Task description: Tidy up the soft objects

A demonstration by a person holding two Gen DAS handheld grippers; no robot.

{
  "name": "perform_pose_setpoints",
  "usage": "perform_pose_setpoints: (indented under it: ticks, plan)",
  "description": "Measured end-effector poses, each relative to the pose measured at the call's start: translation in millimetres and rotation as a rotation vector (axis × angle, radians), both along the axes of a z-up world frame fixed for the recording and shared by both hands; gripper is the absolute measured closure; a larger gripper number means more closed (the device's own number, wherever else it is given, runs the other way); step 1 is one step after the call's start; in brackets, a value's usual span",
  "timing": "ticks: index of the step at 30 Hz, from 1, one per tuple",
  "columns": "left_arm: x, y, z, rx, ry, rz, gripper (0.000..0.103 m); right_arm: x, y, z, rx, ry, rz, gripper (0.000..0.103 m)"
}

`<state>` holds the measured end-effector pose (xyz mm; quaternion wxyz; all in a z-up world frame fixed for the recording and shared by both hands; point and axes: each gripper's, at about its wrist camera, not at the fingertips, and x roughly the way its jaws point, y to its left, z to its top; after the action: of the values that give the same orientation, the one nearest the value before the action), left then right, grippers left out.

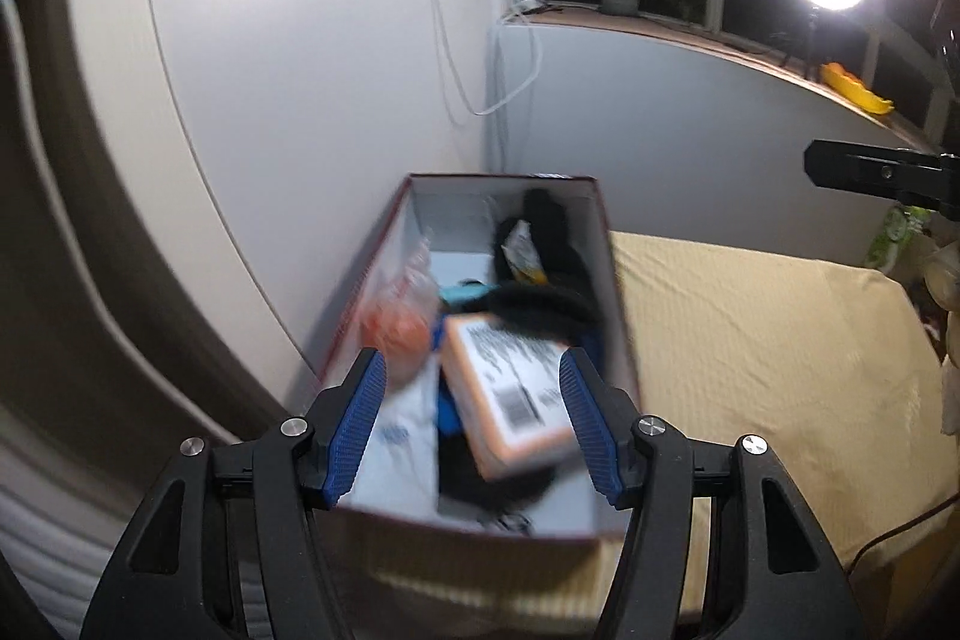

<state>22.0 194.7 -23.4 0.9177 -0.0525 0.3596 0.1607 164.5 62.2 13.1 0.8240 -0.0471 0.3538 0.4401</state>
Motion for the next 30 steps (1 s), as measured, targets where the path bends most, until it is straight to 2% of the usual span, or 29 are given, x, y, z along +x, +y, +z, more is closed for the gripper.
perform_pose_setpoints:
  ticks: [4, 9, 12, 18, 20, 24, 30]
  plan:
    - [-20, -17, -3, -0.040, -0.018, -0.030, 0.043, -17, -45, -3, 0.023, 0.019, -0.041, 0.037]
    - [-48, -37, -9, -0.079, -0.055, -0.053, 0.043, -44, -91, -13, 0.017, -0.011, -0.089, 0.036]
    - [-60, -43, -16, -0.087, -0.077, -0.044, 0.035, -59, -116, -27, 0.013, -0.015, -0.121, 0.036]
    - [-84, -62, -26, -0.086, -0.127, -0.015, 0.035, -74, -159, -60, 0.028, 0.009, -0.217, 0.036]
    - [-90, -65, -27, -0.087, -0.153, 0.010, 0.035, -79, -168, -67, 0.027, 0.004, -0.240, 0.036]
    - [-103, -69, -25, -0.094, -0.205, 0.062, 0.027, -93, -176, -77, 0.014, -0.020, -0.255, 0.036]
    - [-118, -79, -14, -0.007, -0.251, 0.130, 0.021, -122, -166, -72, -0.012, -0.126, -0.231, 0.035]
